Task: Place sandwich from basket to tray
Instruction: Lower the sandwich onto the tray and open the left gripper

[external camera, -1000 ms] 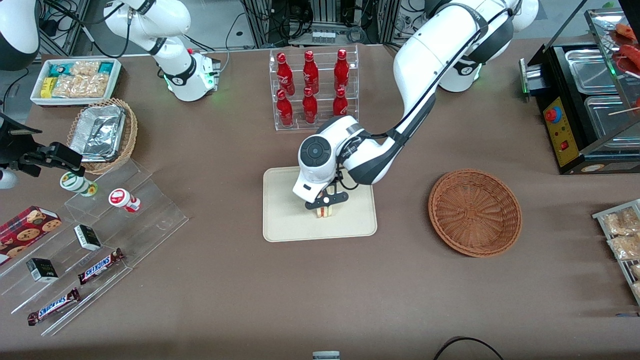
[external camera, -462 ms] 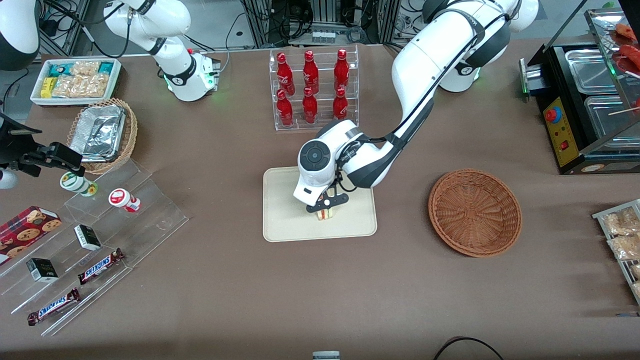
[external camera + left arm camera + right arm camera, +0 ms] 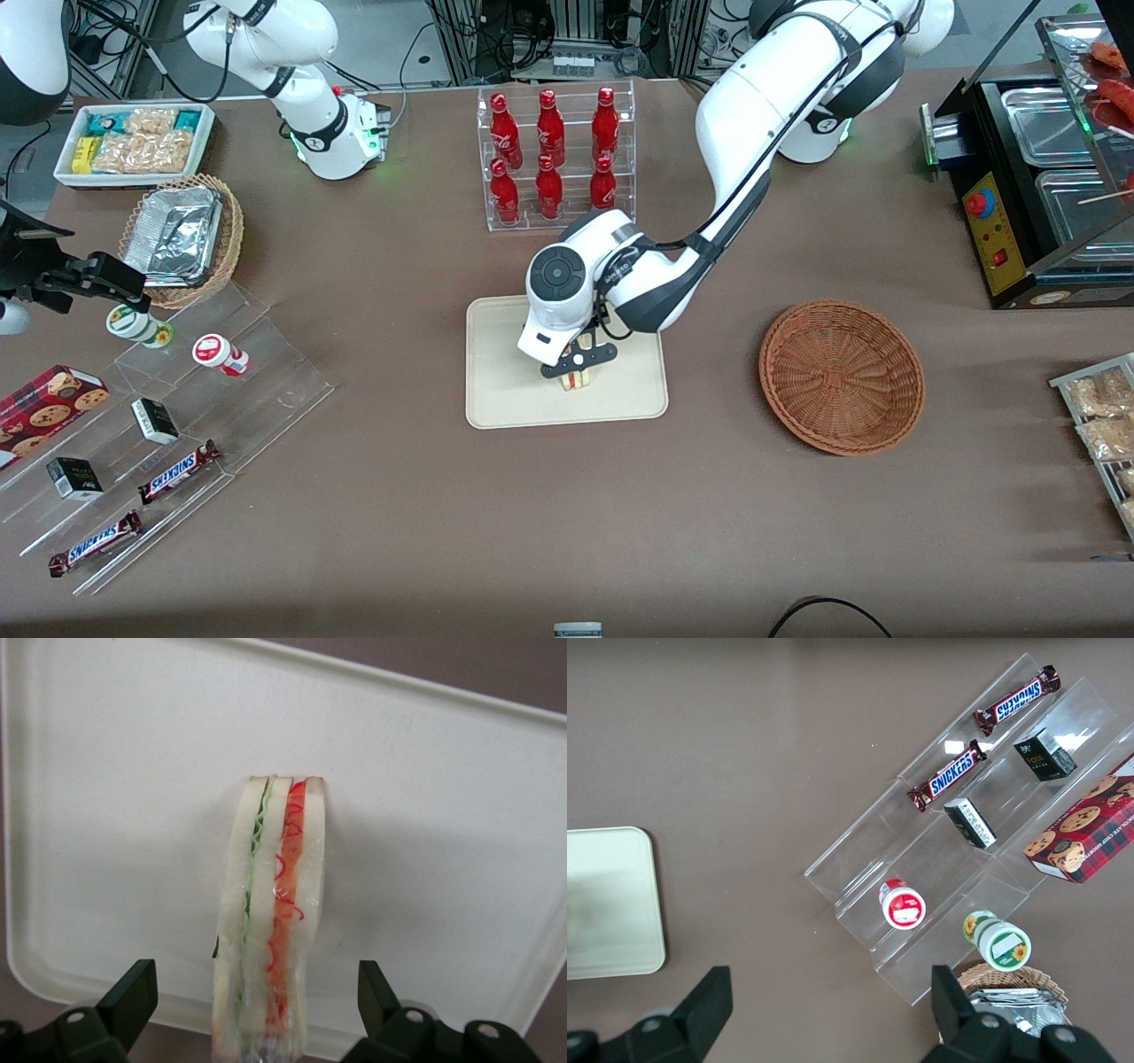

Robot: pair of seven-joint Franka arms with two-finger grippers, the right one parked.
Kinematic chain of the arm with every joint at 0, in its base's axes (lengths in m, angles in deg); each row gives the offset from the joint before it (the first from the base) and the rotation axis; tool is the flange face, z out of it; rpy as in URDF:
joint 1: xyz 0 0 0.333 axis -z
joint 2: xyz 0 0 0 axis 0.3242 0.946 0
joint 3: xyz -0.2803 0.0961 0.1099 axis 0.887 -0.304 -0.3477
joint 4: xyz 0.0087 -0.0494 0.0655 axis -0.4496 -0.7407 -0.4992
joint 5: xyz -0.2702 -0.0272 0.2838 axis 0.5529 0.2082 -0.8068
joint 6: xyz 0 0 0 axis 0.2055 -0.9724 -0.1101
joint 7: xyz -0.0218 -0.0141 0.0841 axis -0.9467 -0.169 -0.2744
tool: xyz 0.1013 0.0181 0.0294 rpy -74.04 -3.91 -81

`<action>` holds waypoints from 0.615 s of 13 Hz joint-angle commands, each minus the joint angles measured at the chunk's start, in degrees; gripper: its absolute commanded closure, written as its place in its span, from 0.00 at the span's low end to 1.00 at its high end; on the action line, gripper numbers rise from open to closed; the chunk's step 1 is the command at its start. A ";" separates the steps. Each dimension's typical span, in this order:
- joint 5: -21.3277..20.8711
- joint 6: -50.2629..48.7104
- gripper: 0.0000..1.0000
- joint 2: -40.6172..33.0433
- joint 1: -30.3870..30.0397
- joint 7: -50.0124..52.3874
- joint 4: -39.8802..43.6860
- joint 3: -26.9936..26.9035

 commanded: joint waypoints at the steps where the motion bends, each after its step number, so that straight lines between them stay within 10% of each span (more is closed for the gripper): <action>1: -0.31 -5.81 0.00 -3.42 0.42 0.50 2.36 -0.43; 8: 1.18 -18.99 0.00 -9.39 -5.37 -15.31 5.36 -0.34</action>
